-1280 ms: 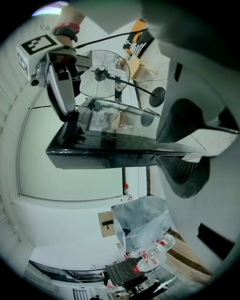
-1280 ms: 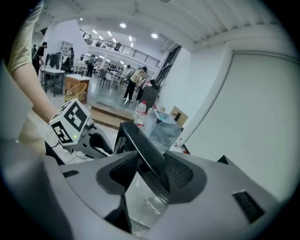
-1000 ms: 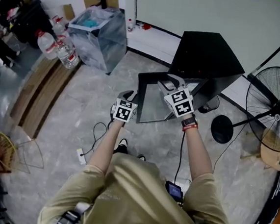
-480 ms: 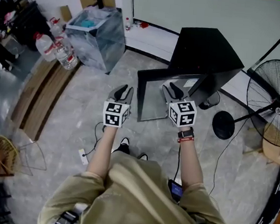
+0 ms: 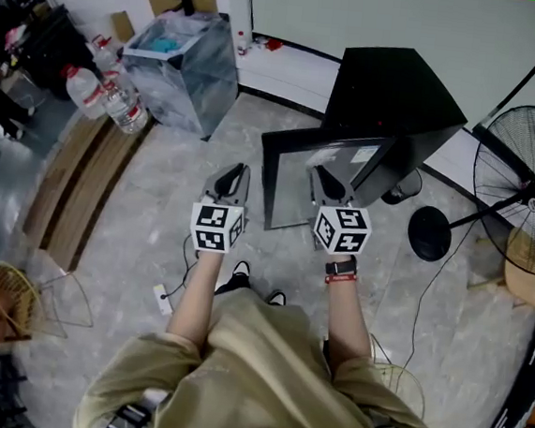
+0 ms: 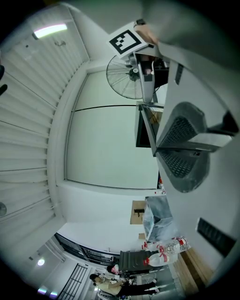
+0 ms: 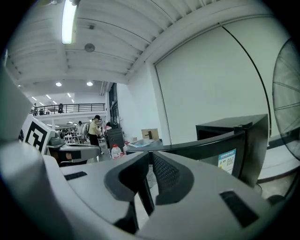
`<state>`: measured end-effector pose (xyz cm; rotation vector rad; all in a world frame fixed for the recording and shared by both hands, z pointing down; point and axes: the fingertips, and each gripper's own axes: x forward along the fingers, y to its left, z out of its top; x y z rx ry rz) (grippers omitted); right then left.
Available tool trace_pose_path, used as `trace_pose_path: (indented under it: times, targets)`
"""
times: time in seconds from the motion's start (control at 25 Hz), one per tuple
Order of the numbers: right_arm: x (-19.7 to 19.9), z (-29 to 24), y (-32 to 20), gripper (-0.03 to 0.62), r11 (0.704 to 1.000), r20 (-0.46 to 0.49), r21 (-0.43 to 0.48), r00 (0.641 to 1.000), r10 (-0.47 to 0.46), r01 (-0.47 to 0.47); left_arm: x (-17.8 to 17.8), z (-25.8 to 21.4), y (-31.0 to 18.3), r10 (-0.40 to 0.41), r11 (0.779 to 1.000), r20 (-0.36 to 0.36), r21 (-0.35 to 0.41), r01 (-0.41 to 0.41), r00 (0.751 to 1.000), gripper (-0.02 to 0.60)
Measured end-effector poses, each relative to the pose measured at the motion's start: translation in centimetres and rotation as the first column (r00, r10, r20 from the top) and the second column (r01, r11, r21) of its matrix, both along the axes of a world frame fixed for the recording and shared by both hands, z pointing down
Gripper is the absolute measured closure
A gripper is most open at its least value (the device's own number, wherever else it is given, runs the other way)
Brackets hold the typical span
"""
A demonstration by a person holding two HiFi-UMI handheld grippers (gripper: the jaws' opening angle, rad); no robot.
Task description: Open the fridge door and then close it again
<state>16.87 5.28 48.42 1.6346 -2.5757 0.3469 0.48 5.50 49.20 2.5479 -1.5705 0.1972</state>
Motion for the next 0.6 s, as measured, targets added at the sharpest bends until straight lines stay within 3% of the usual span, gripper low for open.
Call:
trace_pose_path:
  times: [0.24,0.6]
  targets:
    - [-0.5,0.0,0.2,0.549,1.0,-0.024,0.009,1.0,-0.007,0.007,0.2,-0.9,-0.2,0.005,1.0,-0.006,0.025,-0.005,1.0,0.537]
    - [-1.7,-0.3,-1.1,0.548,0.996,-0.11,-0.007,0.99,-0.092,0.092,0.4,0.6,-1.0,0.011,1.0,0.006,-0.01,-0.011,1.0,0.535]
